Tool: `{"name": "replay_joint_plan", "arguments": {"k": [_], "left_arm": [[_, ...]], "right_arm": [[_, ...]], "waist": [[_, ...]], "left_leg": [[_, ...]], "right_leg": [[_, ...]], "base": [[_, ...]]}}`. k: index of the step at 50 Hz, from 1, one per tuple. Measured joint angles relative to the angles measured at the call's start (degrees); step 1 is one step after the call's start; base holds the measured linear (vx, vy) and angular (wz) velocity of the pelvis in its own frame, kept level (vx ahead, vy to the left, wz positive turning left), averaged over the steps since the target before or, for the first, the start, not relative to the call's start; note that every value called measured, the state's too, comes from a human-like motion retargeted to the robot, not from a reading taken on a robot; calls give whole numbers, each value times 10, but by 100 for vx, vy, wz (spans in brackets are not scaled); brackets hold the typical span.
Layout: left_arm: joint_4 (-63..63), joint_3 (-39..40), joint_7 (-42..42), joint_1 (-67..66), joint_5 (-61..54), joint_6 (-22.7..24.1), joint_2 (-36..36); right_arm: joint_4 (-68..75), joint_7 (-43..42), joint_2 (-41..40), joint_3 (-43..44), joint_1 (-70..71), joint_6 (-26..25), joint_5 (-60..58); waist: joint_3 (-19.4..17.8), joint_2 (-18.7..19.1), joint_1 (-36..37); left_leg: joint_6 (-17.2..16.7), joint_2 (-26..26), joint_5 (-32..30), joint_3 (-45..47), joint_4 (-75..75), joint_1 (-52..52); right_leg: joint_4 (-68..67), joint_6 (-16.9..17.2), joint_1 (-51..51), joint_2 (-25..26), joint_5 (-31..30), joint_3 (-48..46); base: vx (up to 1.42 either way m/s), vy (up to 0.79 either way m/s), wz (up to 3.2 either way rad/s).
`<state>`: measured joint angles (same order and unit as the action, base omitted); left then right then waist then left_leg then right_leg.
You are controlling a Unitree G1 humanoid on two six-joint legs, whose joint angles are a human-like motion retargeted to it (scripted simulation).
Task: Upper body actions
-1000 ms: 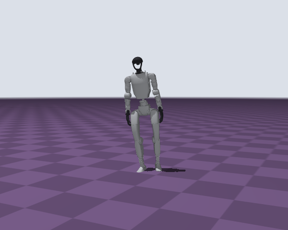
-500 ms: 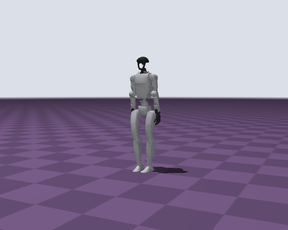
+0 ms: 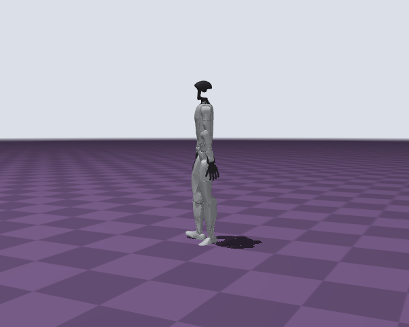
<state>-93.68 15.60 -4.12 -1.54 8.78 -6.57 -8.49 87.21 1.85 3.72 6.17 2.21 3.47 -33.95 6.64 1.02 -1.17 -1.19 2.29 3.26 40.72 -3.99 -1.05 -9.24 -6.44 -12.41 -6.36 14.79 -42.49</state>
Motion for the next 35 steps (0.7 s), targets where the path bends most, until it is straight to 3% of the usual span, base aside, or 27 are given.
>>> {"name": "replay_joint_plan", "arguments": {"k": [3, 5, 7, 13, 18, 21, 27, 32, 35], "left_arm": [[-7, 1, 5, 2, 1, -4, -5], [-7, 0, 6, 4, 3, -5, -6], [-2, 0, 7, 6, 5, -4, -6], [19, -4, 8, 9, -7, 0, 8], [33, 6, -2, 6, -21, 8, 28], [38, 3, -7, 1, -23, 11, 35], [54, -23, -13, 2, -1, 11, 38], [61, -34, -10, 15, 0, 16, 49], [67, -35, -11, 21, -4, 20, 56]], "right_arm": [[21, -6, 8, 18, -4, -5, 20], [41, -11, 15, 33, -5, -10, 36], [64, -18, 23, 49, -6, -15, 55], [102, -30, 46, 86, -23, -29, 93], [102, -37, 54, 87, -29, -33, 87], [102, -36, 51, 84, -27, -31, 80], [92, -22, 37, 85, -30, -23, 79], [84, -19, 35, 81, -25, -26, 70], [80, -19, 37, 77, -21, -24, 69]], "waist": [[14, -3, 0], [19, -8, -1], [26, -12, 0], [38, -3, -34], [53, 6, -47], [58, 2, -60], [43, -49, -59], [26, -58, -31], [16, -53, -26]], "left_leg": [[-12, 0, 14, 60, 4, 12], [-20, -4, 26, 83, 10, 23], [-31, -5, 36, 107, 20, 34], [-62, 17, 34, 132, 64, 70], [-73, 24, -17, 147, 85, 101], [-59, 23, -64, 145, 107, 117], [39, 21, -138, 51, 243, 106], [-3, -1, -71, -126, 348, 9], [-5, -11, -34, -163, 335, -22]], "right_leg": [[21, 15, 18, -6, -21, -77], [44, 25, 22, -4, -71, -92], [69, 30, 18, 4, -123, -63], [116, 8, 25, 48, -138, -4], [99, -4, 5, 59, -135, 81], [99, -10, 5, 64, -136, 127], [98, 0, 32, 20, -145, 192], [93, 4, 34, 14, -155, 257], [92, 5, 34, 17, -158, 280]], "base": [[-32, 8, -181], [-31, 8, -158], [-34, 4, -147], [-24, 0, -85], [-24, -1, -139], [-19, -5, -126], [-18, -12, -119], [-17, -5, -132], [-13, -5, -87]]}}
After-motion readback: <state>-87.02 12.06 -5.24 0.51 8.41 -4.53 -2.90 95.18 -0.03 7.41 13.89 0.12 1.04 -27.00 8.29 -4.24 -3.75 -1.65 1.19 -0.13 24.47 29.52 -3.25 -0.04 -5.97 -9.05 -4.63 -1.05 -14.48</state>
